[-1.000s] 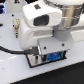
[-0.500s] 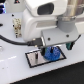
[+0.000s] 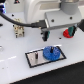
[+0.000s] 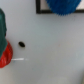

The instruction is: Insert the blue gear onto the right peg, followed by the red gear

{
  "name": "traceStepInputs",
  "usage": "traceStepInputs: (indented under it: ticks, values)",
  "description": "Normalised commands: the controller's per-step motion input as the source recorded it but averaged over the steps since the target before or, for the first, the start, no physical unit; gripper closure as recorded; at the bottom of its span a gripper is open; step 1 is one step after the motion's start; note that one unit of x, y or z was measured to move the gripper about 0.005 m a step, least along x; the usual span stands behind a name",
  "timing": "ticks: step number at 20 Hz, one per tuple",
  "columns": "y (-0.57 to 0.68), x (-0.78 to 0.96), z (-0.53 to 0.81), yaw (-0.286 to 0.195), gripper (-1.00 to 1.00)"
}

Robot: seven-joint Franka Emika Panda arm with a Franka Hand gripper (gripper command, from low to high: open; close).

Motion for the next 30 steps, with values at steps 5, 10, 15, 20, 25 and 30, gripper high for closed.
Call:
traceStepInputs:
  ticks: [5, 10, 15, 20, 25, 30]
  values:
    - [0.54, -0.55, 0.00, 0.000, -1.00]
    - [0.46, -0.55, -0.02, 0.000, -1.00]
    - [0.46, -0.33, -0.04, 0.000, -1.00]
    - [0.37, -0.13, -0.18, 0.000, -1.00]
    - [0.14, -0.01, -0.23, 0.000, -1.00]
    - [0.00, -0.11, -0.38, 0.000, -1.00]
